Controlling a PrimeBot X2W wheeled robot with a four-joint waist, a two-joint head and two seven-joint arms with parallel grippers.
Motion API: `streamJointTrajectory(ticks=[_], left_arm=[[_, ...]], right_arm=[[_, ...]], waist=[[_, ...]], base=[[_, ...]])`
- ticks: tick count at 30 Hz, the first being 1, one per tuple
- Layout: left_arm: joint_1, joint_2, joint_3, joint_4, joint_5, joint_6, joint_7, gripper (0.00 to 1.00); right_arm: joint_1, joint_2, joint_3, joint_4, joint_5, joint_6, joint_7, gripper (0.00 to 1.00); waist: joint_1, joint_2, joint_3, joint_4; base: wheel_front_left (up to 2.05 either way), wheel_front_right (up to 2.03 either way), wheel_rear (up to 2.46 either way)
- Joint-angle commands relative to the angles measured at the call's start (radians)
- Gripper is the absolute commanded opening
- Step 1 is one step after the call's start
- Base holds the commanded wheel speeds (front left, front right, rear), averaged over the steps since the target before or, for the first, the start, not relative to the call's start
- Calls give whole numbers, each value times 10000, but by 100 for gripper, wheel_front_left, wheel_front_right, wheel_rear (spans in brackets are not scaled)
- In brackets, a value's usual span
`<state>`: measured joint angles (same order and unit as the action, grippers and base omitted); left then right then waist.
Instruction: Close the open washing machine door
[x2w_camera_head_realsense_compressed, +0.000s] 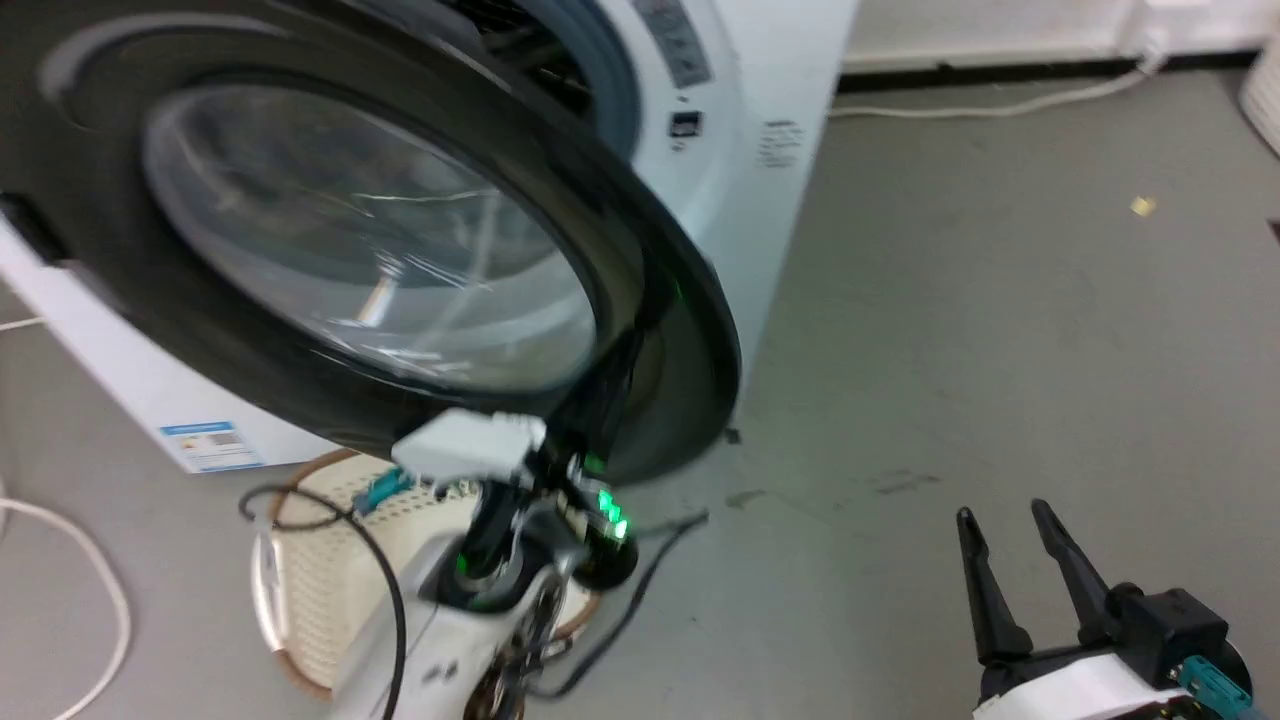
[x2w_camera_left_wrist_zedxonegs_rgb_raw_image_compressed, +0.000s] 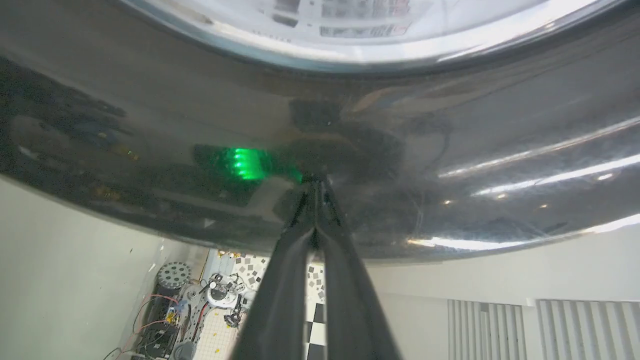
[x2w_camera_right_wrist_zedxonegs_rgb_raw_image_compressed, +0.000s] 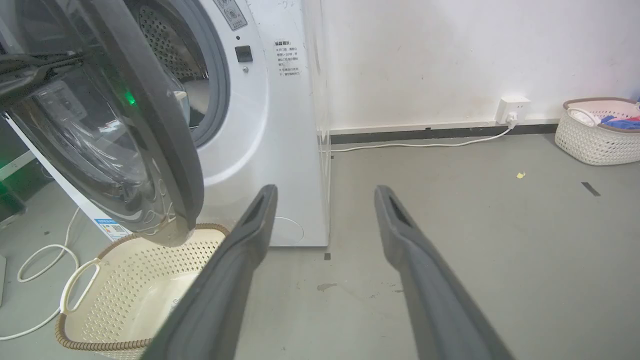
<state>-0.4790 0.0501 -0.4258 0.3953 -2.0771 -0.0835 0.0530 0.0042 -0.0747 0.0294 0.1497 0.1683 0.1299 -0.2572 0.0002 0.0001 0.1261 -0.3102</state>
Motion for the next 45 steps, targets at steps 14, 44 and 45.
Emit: streamJointTrajectory(ticks=[14,44,45], left_arm=[[-21,700,-1181,406,1995,-468,-979,45],[4953,1276,2012,-3385,18413,1355,-3147,100],[4882,1205,2035,-3374,18523,1295,-3147,100]], right_arm=[[145,98,-3,-476,162,8,-44,100],[201,-832,1680,-1027,-90,8,-45,0],[-77,-997,1861,-1024,-19,8,-20,0]], waist=[[-2,-1,-554,787],[-2,-1,-317,3788],[-2,-1,-159,3839]], base=[[0,0,0],[0,0,0],[0,0,0]])
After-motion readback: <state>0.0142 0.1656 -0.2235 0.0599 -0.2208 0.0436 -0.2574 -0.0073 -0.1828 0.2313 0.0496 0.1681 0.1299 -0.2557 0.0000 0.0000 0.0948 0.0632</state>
